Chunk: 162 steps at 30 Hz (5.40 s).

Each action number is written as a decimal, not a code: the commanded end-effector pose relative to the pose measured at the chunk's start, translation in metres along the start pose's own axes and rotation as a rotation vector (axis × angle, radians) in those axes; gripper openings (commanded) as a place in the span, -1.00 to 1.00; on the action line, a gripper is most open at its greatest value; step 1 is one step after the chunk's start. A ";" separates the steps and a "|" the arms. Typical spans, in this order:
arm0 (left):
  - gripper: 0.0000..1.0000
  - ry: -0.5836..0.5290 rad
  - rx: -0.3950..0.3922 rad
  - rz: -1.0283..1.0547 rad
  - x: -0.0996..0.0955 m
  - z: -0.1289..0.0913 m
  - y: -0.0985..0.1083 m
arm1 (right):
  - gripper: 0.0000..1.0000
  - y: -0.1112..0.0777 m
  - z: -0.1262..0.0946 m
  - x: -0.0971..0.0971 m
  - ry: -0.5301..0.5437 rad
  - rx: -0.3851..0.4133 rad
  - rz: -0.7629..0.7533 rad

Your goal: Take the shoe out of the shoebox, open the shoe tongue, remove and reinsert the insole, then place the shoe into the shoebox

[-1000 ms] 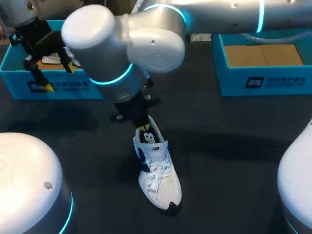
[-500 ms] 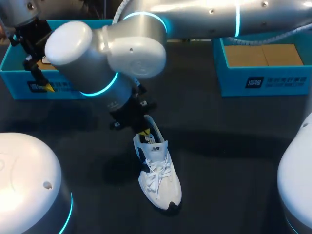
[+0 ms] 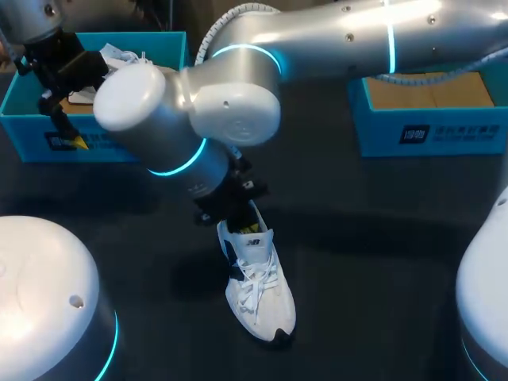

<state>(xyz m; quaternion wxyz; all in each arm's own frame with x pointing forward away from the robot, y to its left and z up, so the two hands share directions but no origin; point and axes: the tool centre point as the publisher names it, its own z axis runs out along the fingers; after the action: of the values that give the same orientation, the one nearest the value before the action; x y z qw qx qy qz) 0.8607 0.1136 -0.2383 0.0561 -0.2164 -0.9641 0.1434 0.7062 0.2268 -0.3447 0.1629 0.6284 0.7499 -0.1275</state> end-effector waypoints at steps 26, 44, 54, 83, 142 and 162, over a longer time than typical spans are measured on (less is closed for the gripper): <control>1.00 0.001 -0.002 0.000 0.000 0.000 0.000 | -1.00 0.016 0.029 0.001 -0.038 0.064 -0.045; 1.00 0.001 -0.002 0.000 0.000 0.000 0.000 | -1.00 0.013 0.021 0.012 0.019 0.037 -0.130; 1.00 0.001 -0.002 0.000 0.000 0.000 0.000 | -1.00 0.012 0.021 0.000 -0.008 0.028 -0.114; 1.00 0.001 -0.002 0.000 0.000 0.000 0.000 | -1.00 0.010 0.041 0.014 0.183 0.048 -0.172; 1.00 0.001 -0.002 0.000 0.000 0.000 0.000 | 1.00 -0.013 -0.004 0.019 0.364 0.026 -0.270; 1.00 0.001 -0.002 0.000 0.000 0.000 0.000 | 1.00 -0.043 -0.013 0.016 0.370 0.068 -0.233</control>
<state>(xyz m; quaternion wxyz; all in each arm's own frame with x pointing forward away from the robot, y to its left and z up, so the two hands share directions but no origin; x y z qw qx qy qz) 0.8606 0.1137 -0.2381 0.0562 -0.2164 -0.9641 0.1434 0.6662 0.2430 -0.3394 -0.0177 0.5531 0.8309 -0.0585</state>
